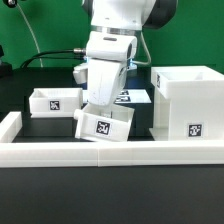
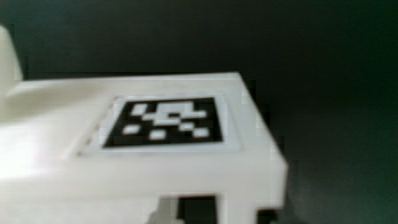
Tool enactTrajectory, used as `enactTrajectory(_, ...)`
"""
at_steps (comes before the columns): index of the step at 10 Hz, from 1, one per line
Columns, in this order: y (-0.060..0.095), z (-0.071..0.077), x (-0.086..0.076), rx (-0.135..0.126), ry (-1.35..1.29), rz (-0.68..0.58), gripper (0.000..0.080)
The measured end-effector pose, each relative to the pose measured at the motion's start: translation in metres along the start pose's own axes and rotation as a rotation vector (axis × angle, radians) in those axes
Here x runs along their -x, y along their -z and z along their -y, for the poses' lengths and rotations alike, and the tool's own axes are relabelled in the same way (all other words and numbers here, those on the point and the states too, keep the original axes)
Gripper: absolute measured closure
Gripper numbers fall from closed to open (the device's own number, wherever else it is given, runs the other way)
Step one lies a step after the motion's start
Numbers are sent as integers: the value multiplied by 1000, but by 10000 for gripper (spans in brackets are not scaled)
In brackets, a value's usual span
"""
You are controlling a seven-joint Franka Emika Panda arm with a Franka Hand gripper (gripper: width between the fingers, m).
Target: Assemble drawer
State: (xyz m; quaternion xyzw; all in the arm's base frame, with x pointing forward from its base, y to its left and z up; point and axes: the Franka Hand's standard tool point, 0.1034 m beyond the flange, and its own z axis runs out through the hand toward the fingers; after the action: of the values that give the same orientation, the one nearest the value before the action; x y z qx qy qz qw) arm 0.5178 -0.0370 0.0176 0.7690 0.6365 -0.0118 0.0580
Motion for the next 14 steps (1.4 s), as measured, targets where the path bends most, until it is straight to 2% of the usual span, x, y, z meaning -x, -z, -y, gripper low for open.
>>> enactTrajectory(1,-1,0,3,-3,30,-10,758)
enactTrajectory(5,-4,-5,32,-8,90,-78,758)
enactTrajectory(7,-4,-4,31,-11,77,-83,758)
enactTrajectory(9,-2,-1,14,-70,81,-75,758)
enactTrajectory(10,0,-4,15,-63,46,-76,758)
enactTrajectory(13,-1,-2,15,-68,47,-75,758)
enactTrajectory(14,-2,3,10,-118,64,-64,758)
